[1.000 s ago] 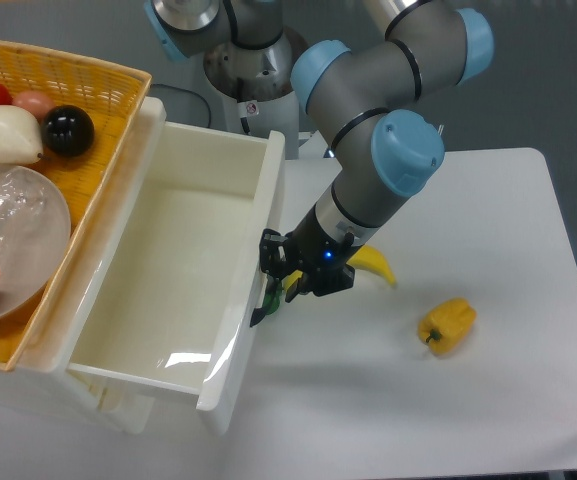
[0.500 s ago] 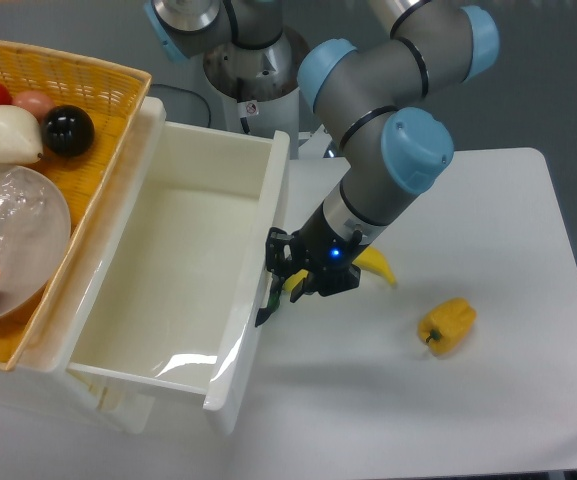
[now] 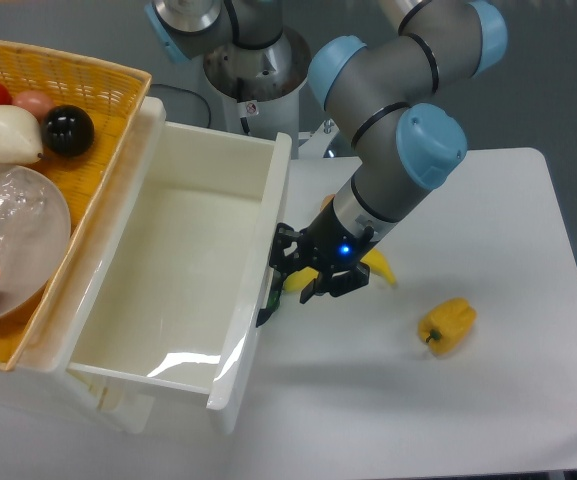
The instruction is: Slide open the top white drawer
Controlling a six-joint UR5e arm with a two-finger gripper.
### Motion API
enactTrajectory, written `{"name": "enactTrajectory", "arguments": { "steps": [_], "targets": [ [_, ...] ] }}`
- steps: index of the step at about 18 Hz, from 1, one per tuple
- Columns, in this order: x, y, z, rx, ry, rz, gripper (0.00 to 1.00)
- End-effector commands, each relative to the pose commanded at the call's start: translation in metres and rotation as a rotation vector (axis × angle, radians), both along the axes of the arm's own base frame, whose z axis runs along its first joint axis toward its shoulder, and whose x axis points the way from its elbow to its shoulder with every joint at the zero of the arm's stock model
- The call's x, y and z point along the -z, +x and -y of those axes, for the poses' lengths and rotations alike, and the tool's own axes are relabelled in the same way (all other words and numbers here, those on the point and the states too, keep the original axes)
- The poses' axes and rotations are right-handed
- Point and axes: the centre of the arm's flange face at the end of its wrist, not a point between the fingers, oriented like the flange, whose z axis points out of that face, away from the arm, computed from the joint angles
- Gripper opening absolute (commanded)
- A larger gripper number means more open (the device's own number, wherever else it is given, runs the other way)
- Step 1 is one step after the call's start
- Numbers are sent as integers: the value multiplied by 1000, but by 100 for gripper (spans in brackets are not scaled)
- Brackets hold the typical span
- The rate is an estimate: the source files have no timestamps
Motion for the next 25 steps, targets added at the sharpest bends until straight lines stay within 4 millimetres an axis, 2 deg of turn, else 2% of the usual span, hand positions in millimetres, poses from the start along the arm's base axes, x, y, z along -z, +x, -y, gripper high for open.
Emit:
{"name": "enactTrajectory", "arguments": {
  "steps": [2,7,10,12,19,21,23,25],
  "targets": [
    [-4,-4,4,-9,4,-7,61],
    [-8,-14,13,-27,14,-24,74],
    [-12,-28,26,5,41,-68,92],
    [-12,-39,39,13,49,-85,97],
    [-8,-66,70,5,57,-112,100],
    [4,-81,85,8,44,-118,100],
    [42,-103,102,25,-18,-108,100],
    [61,-123,123,46,-81,-147,100]
  ]
}}
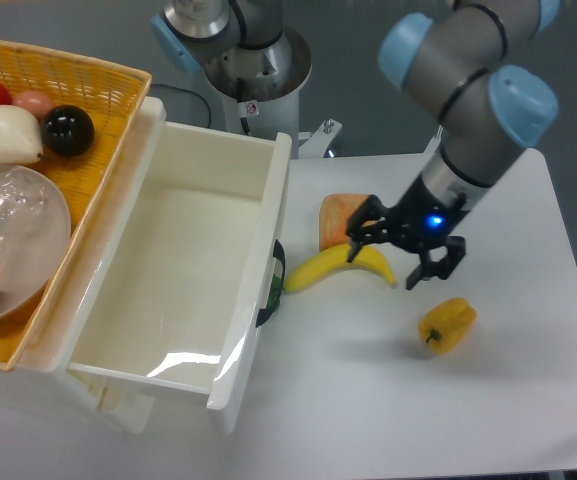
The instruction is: Slide open the top white drawer
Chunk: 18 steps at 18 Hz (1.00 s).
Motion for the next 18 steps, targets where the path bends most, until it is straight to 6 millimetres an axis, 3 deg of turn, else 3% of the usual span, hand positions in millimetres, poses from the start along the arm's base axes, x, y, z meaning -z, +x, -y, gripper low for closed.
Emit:
{"name": "enactTrajectory", "arguments": {
  "steps": [3,5,13,18],
  "targets": [
    [11,-14,8,33,-5,-41,100],
    [8,-17,9,99,4,-92,100],
    [4,-41,29,629,-6,-350,100],
    [31,-77,33,715,-211,-388,100]
  ]
}}
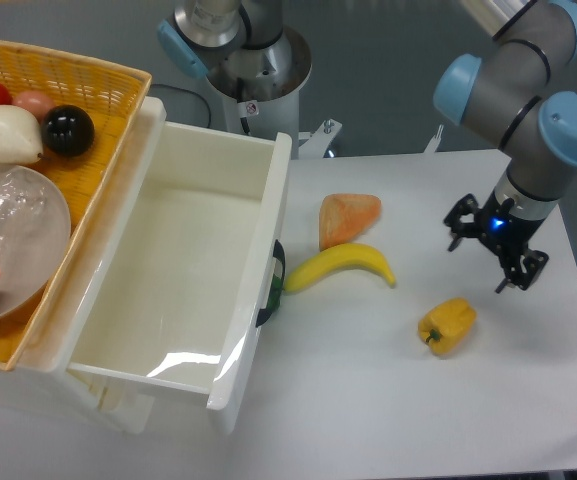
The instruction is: Slide open the top white drawer
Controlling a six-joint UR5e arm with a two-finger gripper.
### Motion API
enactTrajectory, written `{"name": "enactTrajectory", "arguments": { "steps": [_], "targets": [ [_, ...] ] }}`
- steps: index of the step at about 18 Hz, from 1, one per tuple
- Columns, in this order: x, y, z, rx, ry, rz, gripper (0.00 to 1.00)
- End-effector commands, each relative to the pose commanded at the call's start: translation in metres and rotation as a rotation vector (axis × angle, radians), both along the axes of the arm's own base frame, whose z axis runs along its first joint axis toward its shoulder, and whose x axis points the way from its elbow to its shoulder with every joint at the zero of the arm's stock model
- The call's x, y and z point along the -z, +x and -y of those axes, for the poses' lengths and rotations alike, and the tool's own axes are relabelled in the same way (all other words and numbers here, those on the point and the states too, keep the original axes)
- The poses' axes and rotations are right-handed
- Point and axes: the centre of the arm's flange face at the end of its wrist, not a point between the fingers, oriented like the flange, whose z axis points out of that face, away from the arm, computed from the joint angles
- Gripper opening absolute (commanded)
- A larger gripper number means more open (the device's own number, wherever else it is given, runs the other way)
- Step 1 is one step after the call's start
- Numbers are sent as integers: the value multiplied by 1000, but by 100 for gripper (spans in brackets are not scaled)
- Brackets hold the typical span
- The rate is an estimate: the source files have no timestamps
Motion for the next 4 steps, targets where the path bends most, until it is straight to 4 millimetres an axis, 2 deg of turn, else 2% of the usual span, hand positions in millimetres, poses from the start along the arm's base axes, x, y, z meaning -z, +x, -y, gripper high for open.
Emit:
{"name": "enactTrajectory", "arguments": {
  "steps": [4],
  "targets": [
    [7,-6,-4,-25,-4,2,100]
  ]
}}
